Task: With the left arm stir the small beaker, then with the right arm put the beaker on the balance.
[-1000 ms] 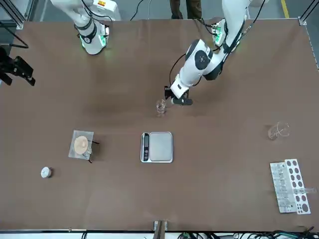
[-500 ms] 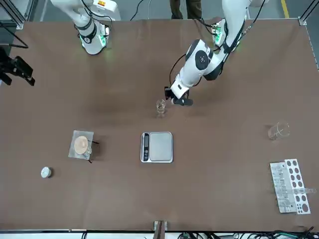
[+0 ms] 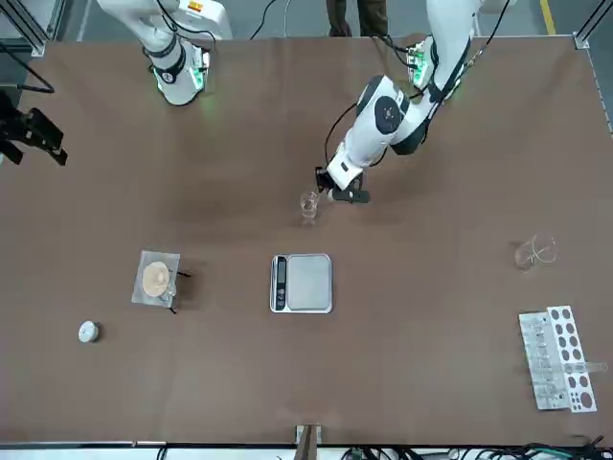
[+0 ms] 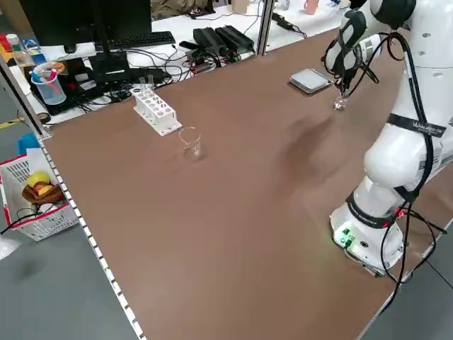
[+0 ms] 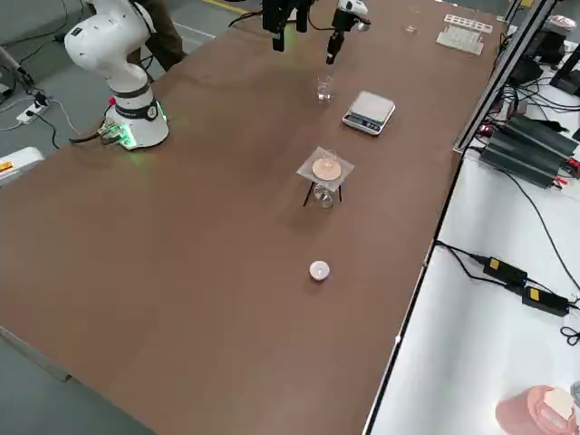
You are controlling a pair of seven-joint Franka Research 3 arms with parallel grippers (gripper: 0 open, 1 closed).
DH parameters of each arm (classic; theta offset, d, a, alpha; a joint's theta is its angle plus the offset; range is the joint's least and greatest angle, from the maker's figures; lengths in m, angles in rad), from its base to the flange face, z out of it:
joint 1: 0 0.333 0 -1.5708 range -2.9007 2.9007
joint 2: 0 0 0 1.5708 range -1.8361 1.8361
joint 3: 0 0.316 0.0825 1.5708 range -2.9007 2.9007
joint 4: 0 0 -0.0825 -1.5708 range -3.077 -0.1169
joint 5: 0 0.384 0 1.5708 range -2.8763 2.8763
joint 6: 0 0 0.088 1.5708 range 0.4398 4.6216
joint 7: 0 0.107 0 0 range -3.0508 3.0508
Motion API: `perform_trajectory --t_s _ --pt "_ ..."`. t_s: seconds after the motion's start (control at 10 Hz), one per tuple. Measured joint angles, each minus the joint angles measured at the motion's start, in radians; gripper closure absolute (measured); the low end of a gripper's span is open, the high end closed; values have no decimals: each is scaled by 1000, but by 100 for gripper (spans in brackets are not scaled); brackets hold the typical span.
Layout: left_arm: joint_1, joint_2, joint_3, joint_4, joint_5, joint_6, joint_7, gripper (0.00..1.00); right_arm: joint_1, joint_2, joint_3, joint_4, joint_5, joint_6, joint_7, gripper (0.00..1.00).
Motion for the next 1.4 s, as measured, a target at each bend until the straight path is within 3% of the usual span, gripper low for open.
perform_trajectory --t_s 0.8,1.4 --pt "-4 0 -1 4 0 1 0 90 0 0 0 0 0 0 0 0" --pt "-13 0 -1 20 0 1 -3 93 0 0 1 0 0 0 -1 0"
